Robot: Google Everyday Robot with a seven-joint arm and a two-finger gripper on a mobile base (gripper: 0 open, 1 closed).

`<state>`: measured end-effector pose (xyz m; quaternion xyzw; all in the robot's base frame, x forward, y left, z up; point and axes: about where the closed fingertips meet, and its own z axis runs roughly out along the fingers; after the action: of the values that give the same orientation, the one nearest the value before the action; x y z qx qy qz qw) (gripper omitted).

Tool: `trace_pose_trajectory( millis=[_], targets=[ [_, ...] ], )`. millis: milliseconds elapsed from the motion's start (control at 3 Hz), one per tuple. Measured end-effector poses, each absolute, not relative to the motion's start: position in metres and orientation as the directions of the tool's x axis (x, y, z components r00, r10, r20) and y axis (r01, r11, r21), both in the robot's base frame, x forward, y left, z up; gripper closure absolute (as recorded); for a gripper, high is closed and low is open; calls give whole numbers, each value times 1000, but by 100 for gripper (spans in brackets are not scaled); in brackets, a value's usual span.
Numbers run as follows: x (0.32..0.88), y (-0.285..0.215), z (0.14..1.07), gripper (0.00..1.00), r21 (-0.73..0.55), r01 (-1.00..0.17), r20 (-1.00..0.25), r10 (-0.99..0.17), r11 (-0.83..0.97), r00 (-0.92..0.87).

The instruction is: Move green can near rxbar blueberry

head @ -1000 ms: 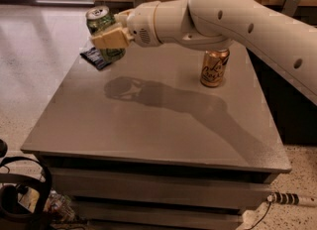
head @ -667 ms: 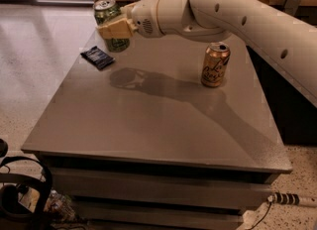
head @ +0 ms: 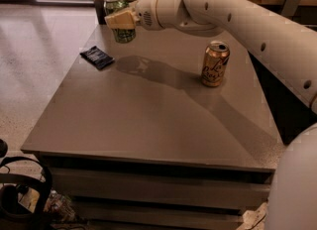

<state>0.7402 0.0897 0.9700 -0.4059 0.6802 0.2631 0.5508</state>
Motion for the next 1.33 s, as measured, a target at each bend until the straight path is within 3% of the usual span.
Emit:
trace_pose_trajectory(
  millis=[667, 1333],
  targets=[
    [764, 89, 962, 100, -71, -802, -967, -237, 593, -90],
    [785, 129, 944, 100, -28, -770, -975, -187, 638, -119]
  ],
)
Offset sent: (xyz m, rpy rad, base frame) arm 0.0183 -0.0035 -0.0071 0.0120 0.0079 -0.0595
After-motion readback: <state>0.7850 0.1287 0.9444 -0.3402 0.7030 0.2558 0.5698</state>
